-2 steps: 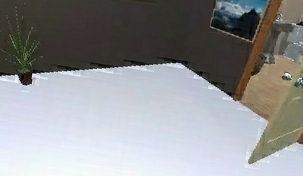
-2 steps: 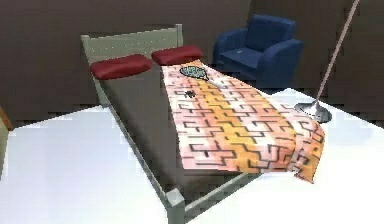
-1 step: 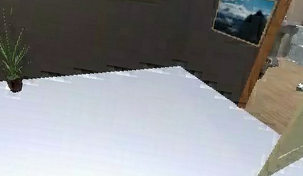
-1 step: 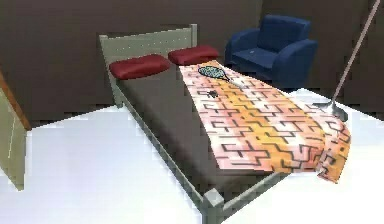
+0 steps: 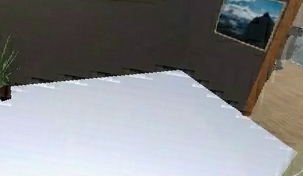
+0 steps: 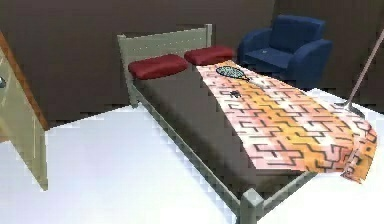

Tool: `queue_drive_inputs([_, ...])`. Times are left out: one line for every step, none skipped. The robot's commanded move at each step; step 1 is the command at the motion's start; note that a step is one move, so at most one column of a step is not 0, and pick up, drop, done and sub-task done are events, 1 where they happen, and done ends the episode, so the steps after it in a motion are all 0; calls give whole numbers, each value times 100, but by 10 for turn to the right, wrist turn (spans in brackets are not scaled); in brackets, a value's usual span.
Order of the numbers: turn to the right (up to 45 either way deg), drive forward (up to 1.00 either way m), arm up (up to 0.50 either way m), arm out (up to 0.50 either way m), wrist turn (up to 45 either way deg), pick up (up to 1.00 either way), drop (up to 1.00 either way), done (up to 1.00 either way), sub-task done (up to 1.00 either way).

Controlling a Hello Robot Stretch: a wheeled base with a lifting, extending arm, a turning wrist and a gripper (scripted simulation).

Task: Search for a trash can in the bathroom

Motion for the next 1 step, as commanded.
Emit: queue_drive_inputs([180,0,0,0,0,0,0,0,0])
